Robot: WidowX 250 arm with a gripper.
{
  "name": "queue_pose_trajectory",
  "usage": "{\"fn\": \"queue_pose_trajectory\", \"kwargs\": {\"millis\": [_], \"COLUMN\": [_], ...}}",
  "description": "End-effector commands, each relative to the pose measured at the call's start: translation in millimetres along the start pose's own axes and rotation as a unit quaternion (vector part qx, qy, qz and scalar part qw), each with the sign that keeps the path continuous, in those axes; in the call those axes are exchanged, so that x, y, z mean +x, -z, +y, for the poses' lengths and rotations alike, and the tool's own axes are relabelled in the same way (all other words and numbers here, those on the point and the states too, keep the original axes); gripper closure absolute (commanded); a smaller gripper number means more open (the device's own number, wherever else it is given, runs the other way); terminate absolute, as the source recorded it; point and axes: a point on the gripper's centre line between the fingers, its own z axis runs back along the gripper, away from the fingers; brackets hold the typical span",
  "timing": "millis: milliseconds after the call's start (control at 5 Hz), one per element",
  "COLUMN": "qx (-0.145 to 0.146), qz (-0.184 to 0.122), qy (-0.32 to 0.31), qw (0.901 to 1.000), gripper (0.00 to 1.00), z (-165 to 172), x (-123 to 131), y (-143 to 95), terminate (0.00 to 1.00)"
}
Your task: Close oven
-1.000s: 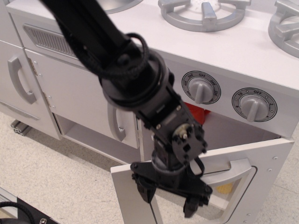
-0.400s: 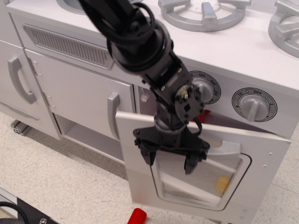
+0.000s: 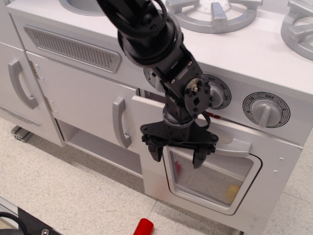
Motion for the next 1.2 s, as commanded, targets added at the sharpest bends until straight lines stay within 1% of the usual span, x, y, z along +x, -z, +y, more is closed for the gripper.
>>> {"fn": "queue_pose_trajectory", "kwargs": {"millis": [0, 200, 400, 600, 800, 1000], "qx": [-0.015, -0.016, -0.025, -0.047, -0.047, -0.047], "qz": [-0.019, -0.017, 0.006, 0.017, 0.017, 0.017], "qy": [-0.027, -0.023, 0.006, 0.017, 0.017, 0.017], "qw": [0.9993, 0.9995, 0.9996, 0.9986, 0.9986, 0.9986], "gripper": [0.0, 0.0, 0.0, 0.0, 0.0, 0.0], "z": [6.5, 9.0, 16.7, 23.2, 23.2, 23.2], "x": [16.1, 13.3, -5.1, -12.2, -12.2, -12.2], "y": [-11.4, -13.3, -29.0, -55.9, -55.9, -55.9], "terminate": [0.0, 0.0, 0.0, 0.0, 0.0, 1.0]}}
